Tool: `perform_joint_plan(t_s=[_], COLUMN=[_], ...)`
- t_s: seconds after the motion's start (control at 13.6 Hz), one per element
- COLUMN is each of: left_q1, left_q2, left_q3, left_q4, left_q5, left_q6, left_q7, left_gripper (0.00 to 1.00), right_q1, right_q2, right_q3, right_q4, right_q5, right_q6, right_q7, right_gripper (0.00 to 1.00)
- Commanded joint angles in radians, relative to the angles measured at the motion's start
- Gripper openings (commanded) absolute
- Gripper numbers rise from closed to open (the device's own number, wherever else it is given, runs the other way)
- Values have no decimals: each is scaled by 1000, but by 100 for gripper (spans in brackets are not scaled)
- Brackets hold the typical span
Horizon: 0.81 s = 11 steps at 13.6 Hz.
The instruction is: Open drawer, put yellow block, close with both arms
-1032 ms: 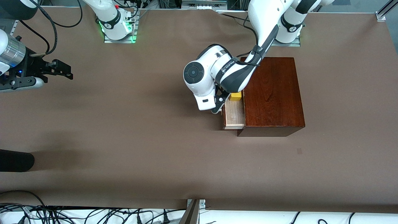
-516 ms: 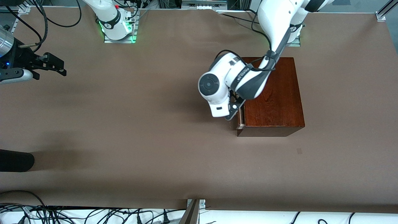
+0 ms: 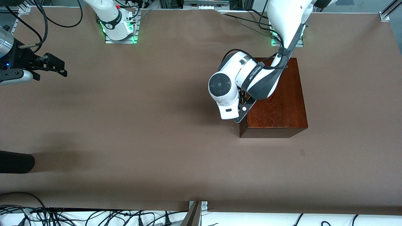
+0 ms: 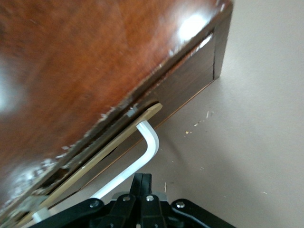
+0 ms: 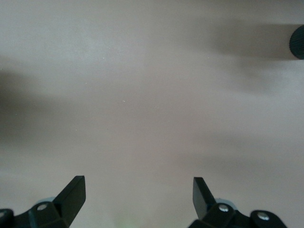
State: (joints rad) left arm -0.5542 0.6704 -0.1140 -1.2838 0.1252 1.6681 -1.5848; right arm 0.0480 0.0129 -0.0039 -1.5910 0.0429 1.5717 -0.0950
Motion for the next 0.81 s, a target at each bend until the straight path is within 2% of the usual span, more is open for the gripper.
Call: perform_joint_plan(t_s=[0.0, 0.07, 0.22, 0.37, 0.74], left_q1=[8, 17, 58, 111, 270], left_q2=[-80, -112, -185, -262, -487], left_q3=[-24, -48, -96, -111, -108], left_q4=[-26, -26, -28, -49, -230], left_q5=[33, 33, 25, -21, -52], left_q6=[-10, -10, -11, -19, -48], left_q7=[20, 31, 75, 168, 536], left_gripper=[90, 100, 100, 100, 100], right_q1=[6, 7, 7, 9, 9], right_q2=[1, 4, 4, 4, -2], right_q3=[-1, -1, -1, -1, 1], right_q4=[16, 16, 14, 13, 14], right_q5=[17, 17, 18, 18, 17], right_q6=[-6, -7, -15, -16, -35], right_q7=[-11, -11, -3, -5, -12], right_gripper=[100, 100, 100, 100, 100])
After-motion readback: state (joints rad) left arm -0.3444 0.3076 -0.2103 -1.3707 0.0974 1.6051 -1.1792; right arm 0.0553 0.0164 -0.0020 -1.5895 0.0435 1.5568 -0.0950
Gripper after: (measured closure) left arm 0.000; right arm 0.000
